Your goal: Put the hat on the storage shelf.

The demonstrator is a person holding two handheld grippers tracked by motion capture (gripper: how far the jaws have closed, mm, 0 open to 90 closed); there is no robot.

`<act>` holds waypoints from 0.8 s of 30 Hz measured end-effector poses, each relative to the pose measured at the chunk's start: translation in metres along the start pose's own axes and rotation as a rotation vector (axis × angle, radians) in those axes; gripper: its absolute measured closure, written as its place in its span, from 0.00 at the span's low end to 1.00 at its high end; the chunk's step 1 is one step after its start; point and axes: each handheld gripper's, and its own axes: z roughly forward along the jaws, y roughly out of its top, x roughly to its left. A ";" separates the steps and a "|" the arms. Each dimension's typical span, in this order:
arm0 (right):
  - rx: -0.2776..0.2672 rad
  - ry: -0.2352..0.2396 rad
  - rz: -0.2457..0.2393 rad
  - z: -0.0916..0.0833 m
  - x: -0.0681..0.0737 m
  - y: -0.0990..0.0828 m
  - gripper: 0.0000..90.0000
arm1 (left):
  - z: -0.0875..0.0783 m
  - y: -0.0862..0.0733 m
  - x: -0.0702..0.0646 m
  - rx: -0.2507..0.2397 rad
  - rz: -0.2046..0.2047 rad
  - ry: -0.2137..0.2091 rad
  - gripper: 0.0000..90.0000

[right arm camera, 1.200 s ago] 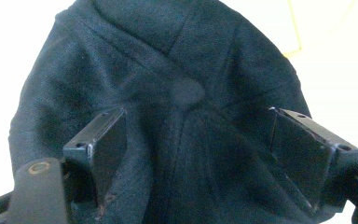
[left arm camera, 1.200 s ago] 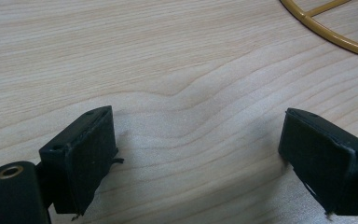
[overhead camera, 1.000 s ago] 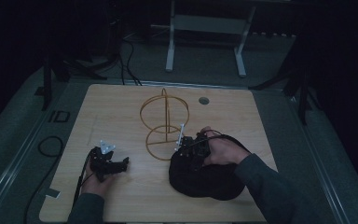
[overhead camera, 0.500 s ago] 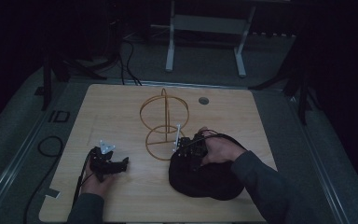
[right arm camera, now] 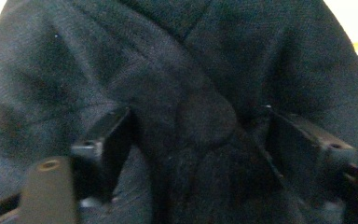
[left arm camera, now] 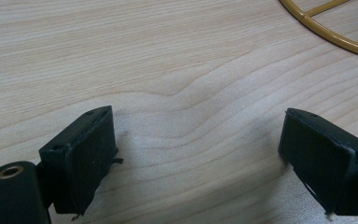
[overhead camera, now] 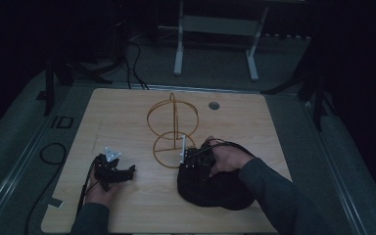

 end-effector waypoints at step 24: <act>-0.036 0.060 -0.041 -0.041 -0.002 -0.019 0.80 | 0.000 0.000 0.000 0.000 0.000 -0.002 0.12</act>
